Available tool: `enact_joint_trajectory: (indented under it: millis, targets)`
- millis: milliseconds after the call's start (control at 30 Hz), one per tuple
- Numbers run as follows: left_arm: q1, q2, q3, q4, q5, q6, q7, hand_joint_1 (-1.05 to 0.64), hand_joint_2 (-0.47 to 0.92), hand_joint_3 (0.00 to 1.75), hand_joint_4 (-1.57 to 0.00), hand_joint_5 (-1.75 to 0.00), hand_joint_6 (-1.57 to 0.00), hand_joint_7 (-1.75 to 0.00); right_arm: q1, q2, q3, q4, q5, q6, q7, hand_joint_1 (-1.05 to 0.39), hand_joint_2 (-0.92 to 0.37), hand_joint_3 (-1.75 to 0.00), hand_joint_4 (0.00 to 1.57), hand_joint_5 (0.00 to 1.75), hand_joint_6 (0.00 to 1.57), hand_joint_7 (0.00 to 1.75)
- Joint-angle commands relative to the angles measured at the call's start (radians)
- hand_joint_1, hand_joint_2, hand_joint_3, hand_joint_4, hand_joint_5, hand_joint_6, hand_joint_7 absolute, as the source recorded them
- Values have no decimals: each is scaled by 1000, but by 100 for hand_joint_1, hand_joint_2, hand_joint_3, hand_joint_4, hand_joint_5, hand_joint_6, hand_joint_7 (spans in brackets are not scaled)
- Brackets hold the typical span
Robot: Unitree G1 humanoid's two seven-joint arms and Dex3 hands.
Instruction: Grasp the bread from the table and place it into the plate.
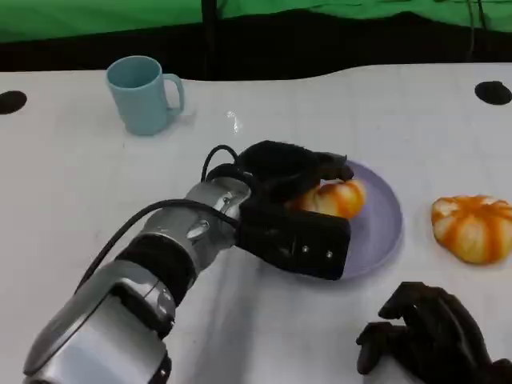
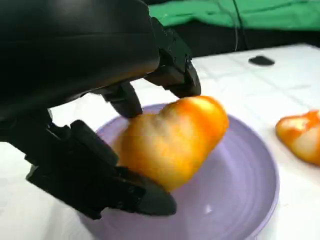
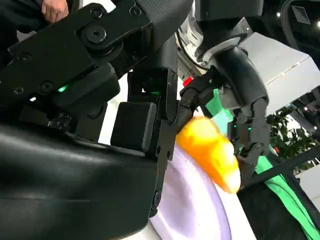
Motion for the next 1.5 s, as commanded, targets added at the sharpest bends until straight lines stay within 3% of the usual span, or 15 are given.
enact_joint_trajectory:
  millis: [33,100,233,700,733,833,967,1033,1233,1433,1500]
  targets:
    - [-46,26,-21,-35,12,30,-71,-99,92,52,-3,-32,-12,-2,9,-4,0,-16,-3,-6,-14,-103,-74,-1,157,74,157,37]
    - [-45,34,-29,-49,16,42,-96,-104,92,59,-1,-19,-6,-1,6,-6,0,-9,-1,-9,-5,-102,-75,-1,157,74,157,37]
    - [-34,53,-31,-81,10,49,-118,-105,92,64,0,-12,-4,-1,1,-7,-5,-2,7,-1,-3,-101,-74,0,156,73,157,35]
    - [47,145,0,-232,-33,9,-128,-104,92,59,-9,-17,-12,-4,-1,-10,-8,-7,6,5,-10,-104,-74,0,157,73,157,37]
    - [87,181,30,-285,-66,-21,-130,-104,92,59,-9,-17,-12,-4,-2,-12,-9,-7,8,10,-11,-104,-74,0,157,73,157,38]
    - [199,264,99,-417,-139,-119,-110,-82,92,42,-26,-26,-18,-6,-3,-15,-9,-6,6,16,-13,-104,-73,0,157,74,157,38]
    - [274,295,140,-499,-162,-161,-95,-76,92,40,-33,-30,-22,-7,-3,-15,-13,-6,12,23,-11,-104,-73,0,157,73,157,38]
    - [329,313,173,-539,-188,-209,-62,-71,92,38,-41,-37,-32,-11,-3,-14,-14,-7,13,26,-10,-104,-71,0,157,73,157,38]
    - [421,338,236,-570,-213,-335,23,-56,92,27,-51,-91,-63,-14,1,-13,-14,-12,12,31,-12,-104,-72,0,157,73,157,37]
    - [498,353,287,-591,-234,-418,54,-48,92,23,-66,-100,-77,-19,7,-12,-13,-22,13,40,-18,-104,-71,0,157,73,157,36]
    - [551,363,311,-613,-255,-447,59,-52,92,22,-70,-119,-85,-38,11,-14,-11,-29,11,41,-18,-102,-72,0,157,72,157,35]
